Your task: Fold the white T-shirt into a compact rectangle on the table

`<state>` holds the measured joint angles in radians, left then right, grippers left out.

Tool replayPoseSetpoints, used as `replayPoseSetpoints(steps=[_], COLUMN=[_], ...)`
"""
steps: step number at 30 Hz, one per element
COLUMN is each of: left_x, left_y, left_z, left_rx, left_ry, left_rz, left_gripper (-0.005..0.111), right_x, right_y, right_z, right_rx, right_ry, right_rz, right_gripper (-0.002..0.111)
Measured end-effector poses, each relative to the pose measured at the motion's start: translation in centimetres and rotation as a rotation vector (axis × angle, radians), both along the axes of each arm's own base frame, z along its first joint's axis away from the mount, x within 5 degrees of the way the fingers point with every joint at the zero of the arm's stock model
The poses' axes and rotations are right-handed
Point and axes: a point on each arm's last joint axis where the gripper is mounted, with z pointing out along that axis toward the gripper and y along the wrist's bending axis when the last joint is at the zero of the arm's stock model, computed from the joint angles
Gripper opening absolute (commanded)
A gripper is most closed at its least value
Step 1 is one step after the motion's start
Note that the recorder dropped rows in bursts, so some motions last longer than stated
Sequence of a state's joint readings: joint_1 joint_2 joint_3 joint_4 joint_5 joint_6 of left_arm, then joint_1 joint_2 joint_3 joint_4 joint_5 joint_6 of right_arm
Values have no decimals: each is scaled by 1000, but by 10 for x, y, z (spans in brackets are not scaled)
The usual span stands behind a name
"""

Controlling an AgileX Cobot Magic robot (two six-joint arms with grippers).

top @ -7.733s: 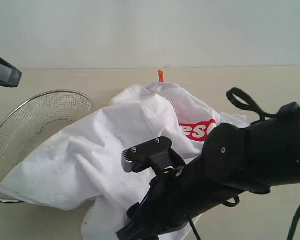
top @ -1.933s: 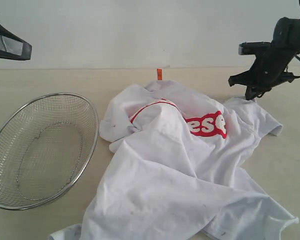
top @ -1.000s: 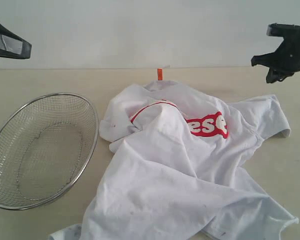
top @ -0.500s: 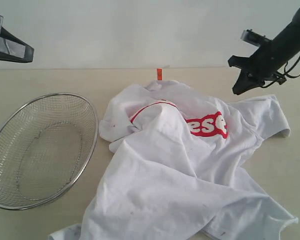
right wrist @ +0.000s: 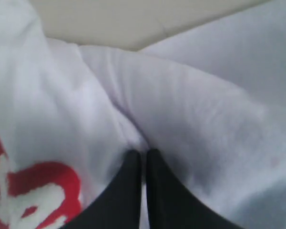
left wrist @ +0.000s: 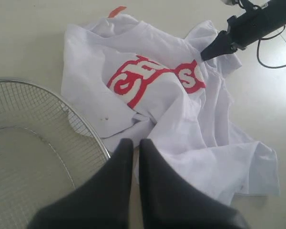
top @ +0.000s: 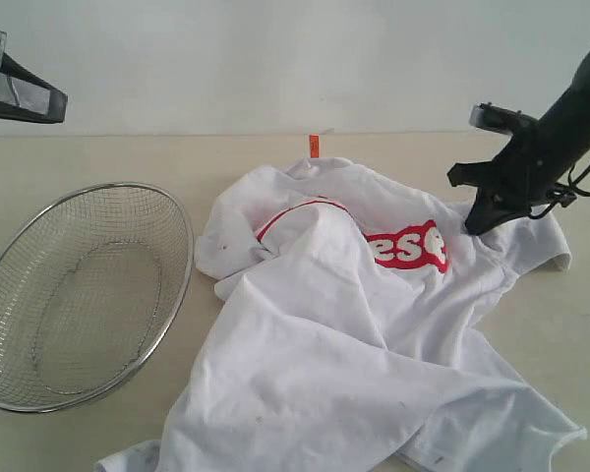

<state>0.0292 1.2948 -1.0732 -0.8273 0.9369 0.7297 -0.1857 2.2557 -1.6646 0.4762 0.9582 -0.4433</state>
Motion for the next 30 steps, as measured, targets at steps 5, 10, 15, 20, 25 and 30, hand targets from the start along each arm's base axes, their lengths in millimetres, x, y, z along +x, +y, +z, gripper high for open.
replayPoseSetpoints(steps=[5, 10, 15, 20, 25, 30], left_x=[-1, -1, -1, 0, 0, 0], left_y=[0, 0, -1, 0, 0, 0], left_z=[0, 0, 0, 0, 0, 0], left_rx=[-1, -1, -6, -5, -4, -4], left_ry=[6, 6, 6, 1, -2, -2], left_rz=[-7, -7, -6, -3, -3, -3], left_gripper=[5, 5, 5, 5, 5, 5], right_x=[1, 4, 7, 25, 44, 56], right_y=[-3, -5, -6, -15, -26, -29], right_z=[-4, -12, -21, -15, -12, -13], right_rx=[-29, -37, -31, -106, -187, -194], right_ry=[-33, -41, -36, -72, -60, -60], right_rz=[-25, -36, -58, -100, -96, -106], right_gripper=[0, 0, 0, 0, 0, 0])
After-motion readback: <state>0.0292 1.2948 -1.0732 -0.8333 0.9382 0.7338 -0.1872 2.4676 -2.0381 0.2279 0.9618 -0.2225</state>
